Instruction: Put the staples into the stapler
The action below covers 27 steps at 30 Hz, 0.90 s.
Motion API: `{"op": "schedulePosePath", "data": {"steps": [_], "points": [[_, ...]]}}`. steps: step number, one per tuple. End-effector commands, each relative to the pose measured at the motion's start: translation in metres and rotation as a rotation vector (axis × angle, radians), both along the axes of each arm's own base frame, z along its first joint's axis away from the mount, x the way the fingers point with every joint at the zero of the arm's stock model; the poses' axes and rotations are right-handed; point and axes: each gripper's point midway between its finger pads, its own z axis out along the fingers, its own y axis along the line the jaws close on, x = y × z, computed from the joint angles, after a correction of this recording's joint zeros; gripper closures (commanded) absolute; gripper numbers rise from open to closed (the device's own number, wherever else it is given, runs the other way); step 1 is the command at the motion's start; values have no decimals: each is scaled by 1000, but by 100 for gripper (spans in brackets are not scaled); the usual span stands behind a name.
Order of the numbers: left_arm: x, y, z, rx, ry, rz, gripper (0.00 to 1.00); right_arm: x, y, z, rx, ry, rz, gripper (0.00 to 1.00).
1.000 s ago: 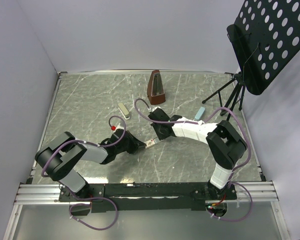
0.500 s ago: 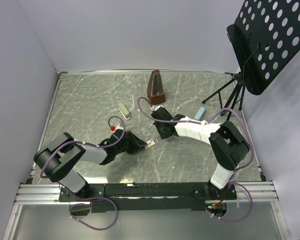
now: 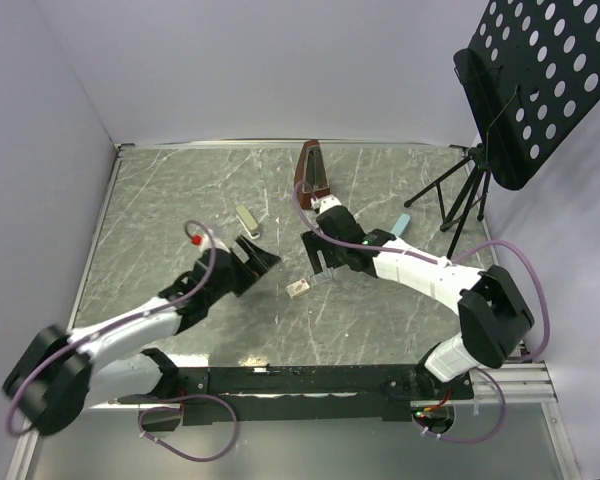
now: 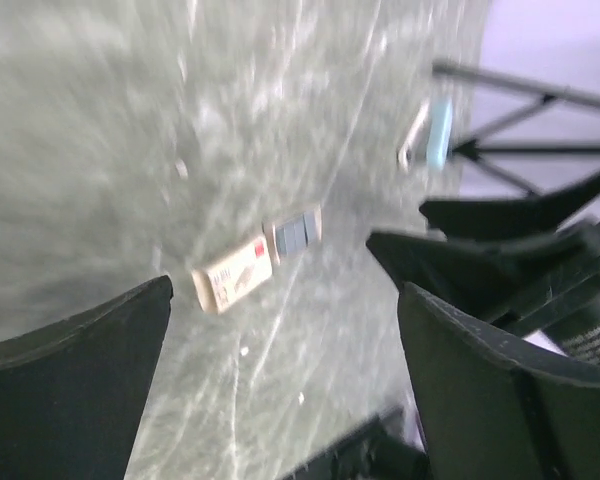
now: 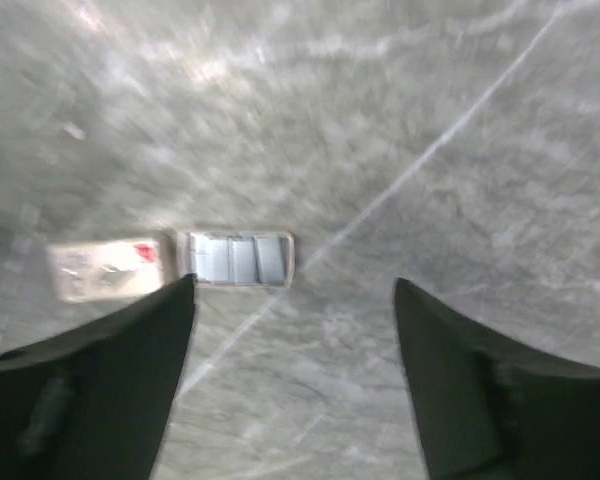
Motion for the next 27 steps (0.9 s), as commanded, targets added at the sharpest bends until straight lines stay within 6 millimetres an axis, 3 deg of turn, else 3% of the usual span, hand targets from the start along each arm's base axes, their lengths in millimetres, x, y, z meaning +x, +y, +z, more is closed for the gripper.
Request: {"op": "schedulePosePath", "data": {"steps": [1,3,4,5,7,8,10,11,14,18,19,20,21,22,23,25,26,27], "points": [[16,62,40,269,-128,152,0,18,20,39,127,-123,26,4],[20,82,81,322,-208,217,0,23,32,47,180,-147,47,0],[13,98,80,418,-197,220,1,26,37,51,201,-157,53,0],[18,114,105,450,-240,295,0,28,41,53,216,-161,58,0],[12,136,121,541,-265,333,1,32,53,56,256,-162,78,0],[13,145,141,553,-299,372,1,34,57,57,267,-161,85,0],[7,154,156,622,-331,348,1,40,71,58,301,-161,103,0],[5,153,177,618,-369,327,0,42,76,59,316,-162,113,0],[0,161,209,727,-453,264,1,55,96,59,356,-163,133,0],[0,181,224,819,-538,347,1,79,131,51,420,-169,163,0],[0,178,222,808,-566,331,1,84,137,50,425,-174,166,0],[-2,180,206,809,-573,329,1,90,145,37,419,-169,167,0],[1,174,210,773,-624,324,1,98,154,45,429,-192,178,0],[3,183,199,793,-606,336,1,101,160,42,430,-194,183,0],[0,190,200,783,-601,362,1,105,167,29,421,-181,187,0],[-3,195,201,762,-608,387,1,117,181,33,438,-194,194,0],[-6,195,200,752,-624,384,1,120,187,17,423,-170,194,0],[-6,194,202,742,-639,385,0,127,197,26,434,-180,201,0]]}}
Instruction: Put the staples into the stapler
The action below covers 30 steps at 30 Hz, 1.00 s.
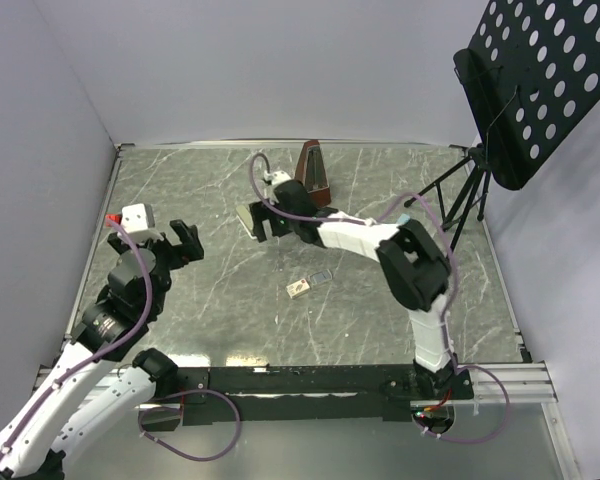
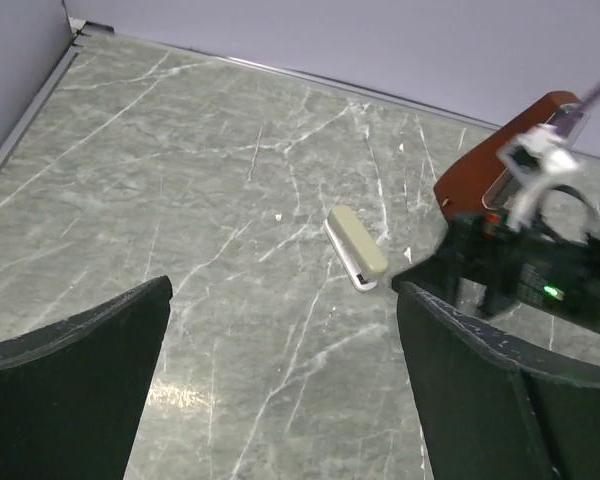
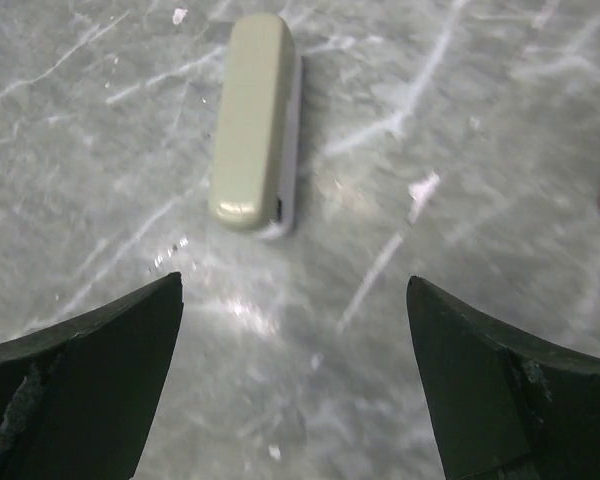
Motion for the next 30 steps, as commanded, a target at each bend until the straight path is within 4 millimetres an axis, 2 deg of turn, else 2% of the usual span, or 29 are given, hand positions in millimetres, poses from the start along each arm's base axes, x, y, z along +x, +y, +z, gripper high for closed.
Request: {"op": "schedulePosePath", "data": {"steps": [1,2,4,5,7,8,10,11,14,15,16,17,19,20,23,24,25,26,27,30], "points": [[-2,1,25,-27,-116,-23,1,29,44,25,84,-69,30,1],[-2,2,25,-30,-119,-20,1,31,49,10,64,-52,34,1],[-2,2,23,-20,-115,-16,1,39,60,15,71,-60,38,2],[-1,2,22,-13,-109,-17,1,41,62,7,64,-54,40,5],[0,2,20,-3,-105,-19,1,44,67,8,60,-48,56,11],[0,0,21,-3,-107,-30,1,45,68,0,51,-37,62,21],[0,-3,18,11,-106,-51,1,45,72,0,43,-37,82,28],[-1,-7,21,7,-119,-75,1,44,72,-3,39,-34,86,38],[-3,-15,22,16,-136,-131,1,34,71,-13,31,-10,125,54],[-3,-14,22,26,-140,-135,1,31,71,-14,33,-6,132,55],[-4,-16,22,30,-143,-144,0,28,70,-11,39,-7,140,56],[-6,-16,24,26,-155,-150,1,23,66,-18,29,6,149,56],[-8,-19,27,30,-168,-179,1,18,63,-17,24,4,160,55],[-9,-19,28,35,-174,-184,1,14,59,-24,10,9,165,54],[-11,-21,31,38,-186,-205,1,8,52,-27,-4,6,167,54],[-11,-21,30,41,-187,-207,1,7,50,-27,-8,5,167,52],[-12,-21,30,39,-189,-205,1,7,49,-26,-8,5,166,42],[-12,-20,30,45,-190,-207,1,5,47,-28,-15,9,166,39],[-12,-20,29,45,-189,-204,1,7,49,-25,-2,-8,166,39],[-11,-19,29,54,-190,-198,1,7,48,-25,2,-26,166,47]]}}
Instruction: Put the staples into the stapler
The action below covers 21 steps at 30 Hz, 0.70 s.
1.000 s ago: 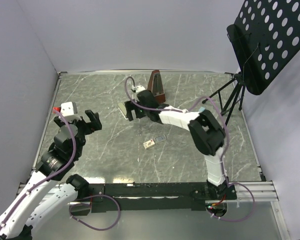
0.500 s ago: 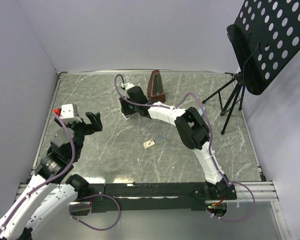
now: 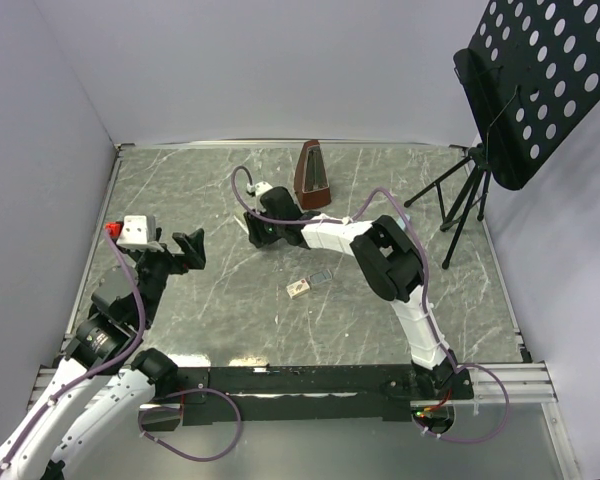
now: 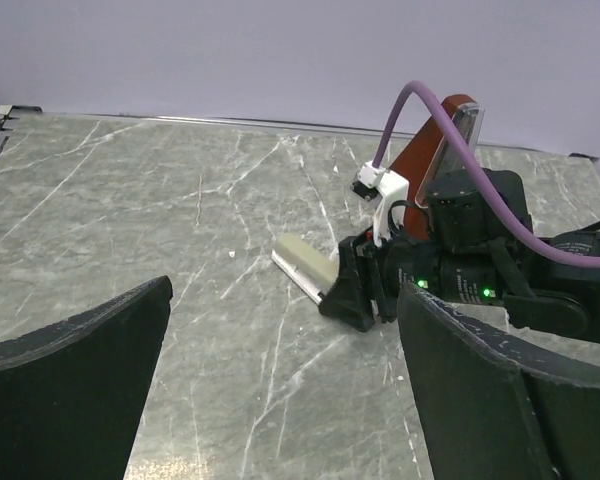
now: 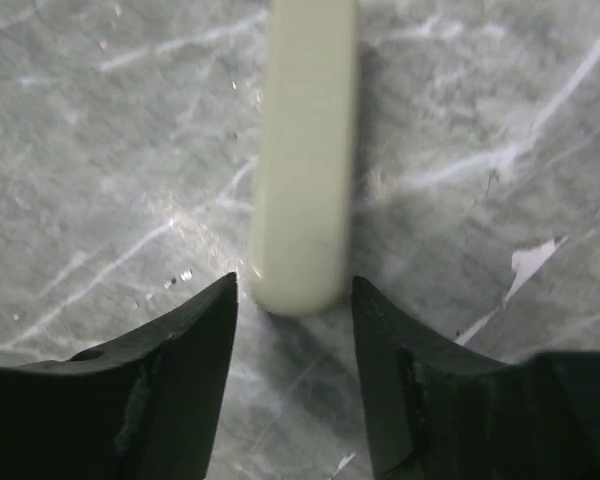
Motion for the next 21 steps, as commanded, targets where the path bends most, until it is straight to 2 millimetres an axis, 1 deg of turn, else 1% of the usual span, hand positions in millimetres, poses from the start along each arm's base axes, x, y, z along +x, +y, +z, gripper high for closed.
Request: {"op": "schedulePosePath", "data": {"steps": [1,3,4,5,12,14,15,17,19,20,21], "points": [[2,-3,8,9,-39,-17,1,-1,3,28,33,-62,24,47],[3,-4,7,16,-37,-22,1,3,3,29,23,-79,17,46],[4,-5,6,18,-34,-25,1,5,2,27,19,-81,15,43],[4,-7,5,21,-33,-34,1,7,4,29,24,-88,13,41],[6,-13,2,34,-23,-60,0,15,10,29,35,-109,18,41],[6,-15,2,43,-29,-74,1,16,13,32,42,-123,33,41],[5,-17,2,48,-35,-90,1,16,13,31,42,-119,37,42],[5,-21,-1,75,-45,-117,1,16,17,35,68,-118,51,43],[2,-25,0,92,-64,-151,1,15,19,38,80,-120,59,47],[2,-26,0,95,-69,-158,1,16,18,39,78,-122,59,49],[1,-28,0,97,-72,-169,1,15,19,40,81,-121,61,55]]}}
